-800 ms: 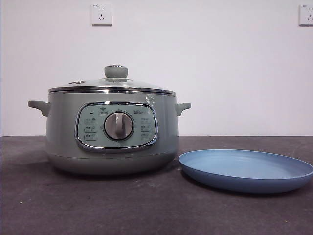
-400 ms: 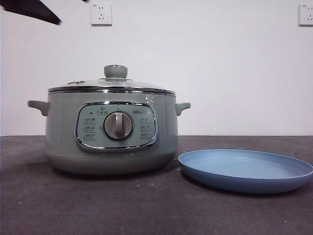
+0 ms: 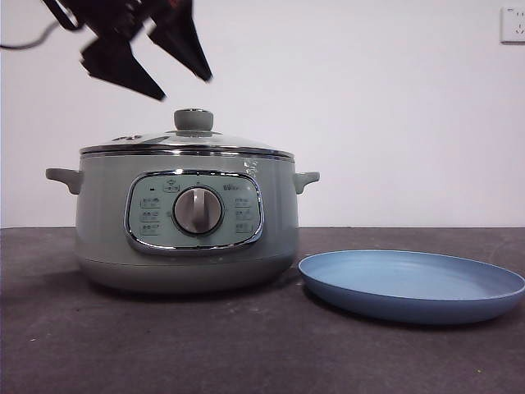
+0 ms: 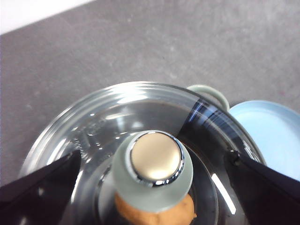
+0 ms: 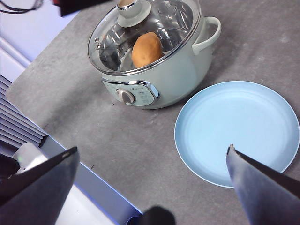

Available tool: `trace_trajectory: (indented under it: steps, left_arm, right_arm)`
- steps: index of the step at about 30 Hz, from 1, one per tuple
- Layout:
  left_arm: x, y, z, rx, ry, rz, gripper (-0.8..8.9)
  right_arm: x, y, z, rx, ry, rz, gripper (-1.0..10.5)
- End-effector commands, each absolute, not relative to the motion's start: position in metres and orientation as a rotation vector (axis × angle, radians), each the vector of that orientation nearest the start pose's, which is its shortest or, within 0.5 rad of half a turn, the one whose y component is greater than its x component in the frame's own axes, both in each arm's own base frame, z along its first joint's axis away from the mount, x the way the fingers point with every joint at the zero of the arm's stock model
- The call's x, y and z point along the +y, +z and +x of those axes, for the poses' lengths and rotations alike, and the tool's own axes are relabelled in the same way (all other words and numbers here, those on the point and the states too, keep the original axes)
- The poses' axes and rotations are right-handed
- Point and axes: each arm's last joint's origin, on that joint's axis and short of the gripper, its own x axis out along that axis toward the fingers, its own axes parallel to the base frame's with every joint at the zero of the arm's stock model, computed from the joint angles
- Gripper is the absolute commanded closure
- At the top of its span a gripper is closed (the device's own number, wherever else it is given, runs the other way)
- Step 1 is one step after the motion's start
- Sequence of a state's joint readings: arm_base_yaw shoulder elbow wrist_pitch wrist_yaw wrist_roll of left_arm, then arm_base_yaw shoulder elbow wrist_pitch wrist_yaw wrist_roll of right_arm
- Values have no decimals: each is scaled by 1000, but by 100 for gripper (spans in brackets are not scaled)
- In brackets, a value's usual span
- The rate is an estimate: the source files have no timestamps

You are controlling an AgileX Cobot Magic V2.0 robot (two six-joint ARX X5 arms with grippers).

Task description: Take the potato out from the steamer,put the potato on the plate,close the lid

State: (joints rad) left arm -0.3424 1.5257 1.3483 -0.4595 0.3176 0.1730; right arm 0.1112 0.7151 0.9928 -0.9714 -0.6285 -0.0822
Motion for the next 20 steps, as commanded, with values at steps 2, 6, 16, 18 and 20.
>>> trace_trajectory:
  steps: [2, 6, 16, 18, 20]
  left_arm:
    - [-133, 312, 322, 617, -714, 197, 118]
    - [-141, 301, 326, 648, -695, 223, 126]
    - [-145, 299, 325, 660, -678, 239, 601]
    - [-145, 299, 325, 661, -679, 239, 696]
    - [-144, 299, 324, 666, -679, 240, 796]
  right_arm:
    - [29, 344, 107, 650, 737, 110, 286]
    - [29, 344, 107, 649, 737, 110, 286]
    - [29, 344, 107, 649, 734, 108, 286]
    - [29, 344, 108, 654, 734, 109, 286]
    - [29, 344, 109, 656, 734, 110, 286]
